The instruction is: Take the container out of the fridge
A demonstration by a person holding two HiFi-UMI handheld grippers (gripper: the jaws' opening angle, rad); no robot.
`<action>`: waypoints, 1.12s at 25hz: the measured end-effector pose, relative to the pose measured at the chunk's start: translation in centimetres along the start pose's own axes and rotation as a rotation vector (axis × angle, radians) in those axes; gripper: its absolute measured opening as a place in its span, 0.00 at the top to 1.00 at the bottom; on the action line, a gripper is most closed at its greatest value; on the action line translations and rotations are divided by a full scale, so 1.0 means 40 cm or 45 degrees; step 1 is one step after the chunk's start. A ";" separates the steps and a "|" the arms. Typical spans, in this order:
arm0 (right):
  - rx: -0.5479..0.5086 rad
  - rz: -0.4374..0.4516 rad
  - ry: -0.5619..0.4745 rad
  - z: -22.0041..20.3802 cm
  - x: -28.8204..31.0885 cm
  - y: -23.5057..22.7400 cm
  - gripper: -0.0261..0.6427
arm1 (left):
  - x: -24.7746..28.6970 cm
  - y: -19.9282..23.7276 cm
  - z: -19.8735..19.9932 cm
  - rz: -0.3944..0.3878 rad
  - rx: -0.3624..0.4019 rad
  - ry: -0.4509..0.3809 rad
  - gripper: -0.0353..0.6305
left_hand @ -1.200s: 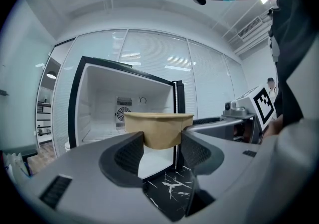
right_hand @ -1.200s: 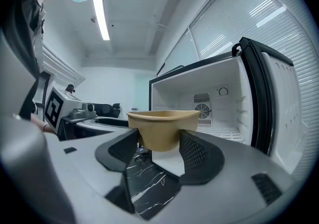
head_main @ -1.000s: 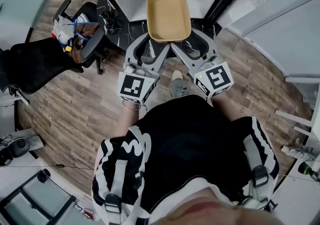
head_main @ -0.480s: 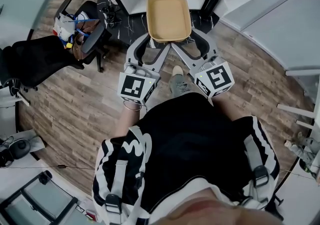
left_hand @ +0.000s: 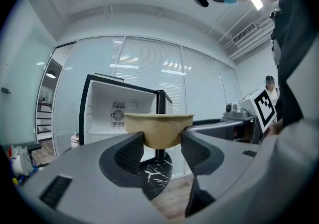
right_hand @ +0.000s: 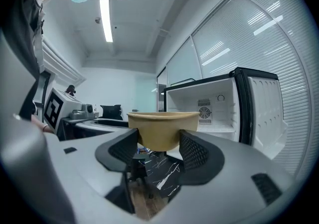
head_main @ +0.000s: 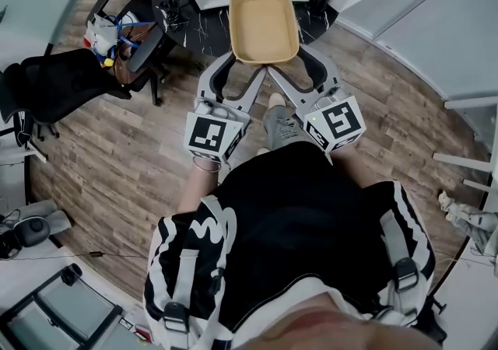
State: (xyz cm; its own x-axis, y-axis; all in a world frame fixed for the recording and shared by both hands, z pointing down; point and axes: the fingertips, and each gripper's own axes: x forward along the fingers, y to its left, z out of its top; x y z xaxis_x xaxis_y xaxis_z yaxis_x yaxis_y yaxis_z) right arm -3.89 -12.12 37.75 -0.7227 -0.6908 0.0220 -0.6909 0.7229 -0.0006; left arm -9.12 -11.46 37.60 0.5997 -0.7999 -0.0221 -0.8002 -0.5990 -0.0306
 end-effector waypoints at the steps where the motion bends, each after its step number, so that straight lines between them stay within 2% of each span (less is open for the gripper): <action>1: 0.002 -0.002 0.000 0.000 -0.009 0.009 0.56 | -0.010 -0.008 0.001 -0.001 -0.001 0.000 0.59; 15: 0.008 -0.019 -0.011 0.022 -0.117 0.110 0.56 | -0.124 -0.099 0.019 -0.013 -0.014 0.017 0.59; 21: -0.001 0.007 -0.026 0.045 -0.135 0.118 0.56 | -0.135 -0.117 0.051 0.010 -0.003 -0.017 0.59; 26: -0.017 0.033 -0.023 0.064 -0.157 0.103 0.56 | -0.125 -0.140 0.062 0.042 -0.039 -0.022 0.59; 28: -0.023 0.044 -0.025 0.070 -0.173 0.099 0.56 | -0.122 -0.158 0.074 0.047 -0.018 -0.036 0.59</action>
State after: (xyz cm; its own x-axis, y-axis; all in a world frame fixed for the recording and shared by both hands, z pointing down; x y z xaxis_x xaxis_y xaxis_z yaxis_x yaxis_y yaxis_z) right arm -1.67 -4.51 34.81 -0.7464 -0.6655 0.0028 -0.6654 0.7463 0.0173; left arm -6.95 -3.65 34.95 0.5695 -0.8204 -0.0508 -0.8219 -0.5695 -0.0153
